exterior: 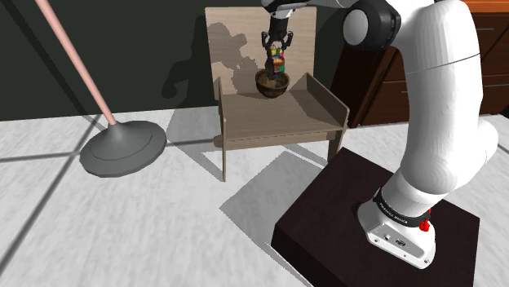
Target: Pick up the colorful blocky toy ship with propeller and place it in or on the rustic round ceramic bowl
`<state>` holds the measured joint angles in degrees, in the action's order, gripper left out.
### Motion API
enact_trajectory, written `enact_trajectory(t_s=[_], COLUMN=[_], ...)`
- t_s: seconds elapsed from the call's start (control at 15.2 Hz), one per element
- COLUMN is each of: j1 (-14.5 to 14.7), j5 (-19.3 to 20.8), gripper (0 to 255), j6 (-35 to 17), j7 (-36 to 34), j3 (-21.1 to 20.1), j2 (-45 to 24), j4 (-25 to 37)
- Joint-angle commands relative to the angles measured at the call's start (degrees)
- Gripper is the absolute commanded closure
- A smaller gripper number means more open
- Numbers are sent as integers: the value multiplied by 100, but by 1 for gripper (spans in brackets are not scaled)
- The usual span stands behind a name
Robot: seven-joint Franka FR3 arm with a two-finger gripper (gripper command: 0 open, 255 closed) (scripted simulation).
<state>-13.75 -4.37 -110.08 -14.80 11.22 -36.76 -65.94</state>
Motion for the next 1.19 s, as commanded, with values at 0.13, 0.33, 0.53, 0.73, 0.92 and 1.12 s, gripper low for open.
enact_trajectory(t_s=[0.13, 0.33, 0.53, 0.73, 0.92, 1.12], j1=[1, 0, -1, -4, -4, -4], j5=[0, 0, 21, 24, 24, 24], gripper=[0, 0, 0, 0, 0, 0], j6=[1, -4, 496, 637, 639, 639], j7=[-1, 0, -17, -21, -21, -21], j3=[0, 1, 12, 14, 13, 13], j2=[2, 6, 119, 134, 132, 132], j4=[10, 2, 391, 517, 521, 521])
